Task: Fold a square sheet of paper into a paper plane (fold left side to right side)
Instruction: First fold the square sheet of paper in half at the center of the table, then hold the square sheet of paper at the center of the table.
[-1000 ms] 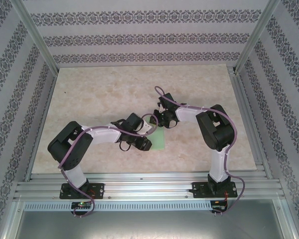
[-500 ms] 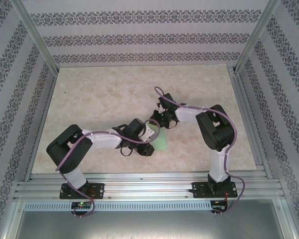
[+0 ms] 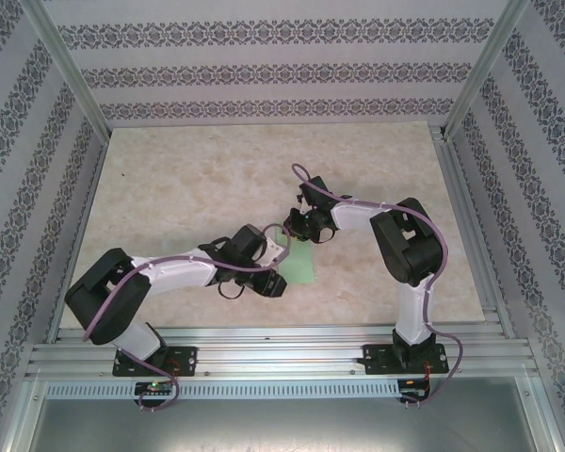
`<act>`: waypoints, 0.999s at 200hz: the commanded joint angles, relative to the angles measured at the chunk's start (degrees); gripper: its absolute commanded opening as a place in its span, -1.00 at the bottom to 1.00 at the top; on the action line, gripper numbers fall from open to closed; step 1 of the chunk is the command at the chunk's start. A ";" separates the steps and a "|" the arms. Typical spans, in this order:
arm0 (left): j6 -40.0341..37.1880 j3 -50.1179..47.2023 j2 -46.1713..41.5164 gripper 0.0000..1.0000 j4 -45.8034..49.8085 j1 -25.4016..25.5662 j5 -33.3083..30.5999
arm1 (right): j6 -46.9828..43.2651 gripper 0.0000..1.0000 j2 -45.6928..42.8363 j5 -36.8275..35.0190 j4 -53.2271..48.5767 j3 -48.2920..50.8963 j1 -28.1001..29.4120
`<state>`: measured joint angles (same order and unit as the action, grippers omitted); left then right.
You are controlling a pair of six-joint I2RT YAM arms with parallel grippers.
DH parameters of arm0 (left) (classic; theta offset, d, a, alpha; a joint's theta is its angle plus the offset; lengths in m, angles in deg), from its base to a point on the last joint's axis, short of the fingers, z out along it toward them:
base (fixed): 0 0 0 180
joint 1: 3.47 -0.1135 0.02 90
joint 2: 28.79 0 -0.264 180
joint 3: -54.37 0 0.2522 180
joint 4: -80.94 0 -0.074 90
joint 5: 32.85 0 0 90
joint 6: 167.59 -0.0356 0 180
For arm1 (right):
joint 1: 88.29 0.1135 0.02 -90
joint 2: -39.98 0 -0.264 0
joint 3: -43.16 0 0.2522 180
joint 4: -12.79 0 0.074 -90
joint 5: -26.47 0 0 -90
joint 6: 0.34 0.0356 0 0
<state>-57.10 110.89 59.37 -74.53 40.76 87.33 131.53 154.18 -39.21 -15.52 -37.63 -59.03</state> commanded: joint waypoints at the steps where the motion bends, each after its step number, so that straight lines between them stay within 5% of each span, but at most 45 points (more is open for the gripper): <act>1: 4.98 2.22 -2.43 -0.35 -3.19 -4.22 1.37 | -1.22 -0.72 2.48 -3.88 -1.54 0.05 0.28; 97: 7.11 8.16 12.69 -0.40 -11.37 -4.38 4.81 | -1.26 -0.72 2.47 -3.85 -1.73 -0.15 0.72; 200: 5.43 7.67 19.77 -0.41 -8.85 -2.19 0.06 | -3.34 -0.62 -4.80 -4.35 -6.01 -2.43 0.12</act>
<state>-51.20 119.59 76.15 -82.75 37.22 89.47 131.23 153.98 -40.44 -16.76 -38.81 -59.05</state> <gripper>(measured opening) 0.297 0.173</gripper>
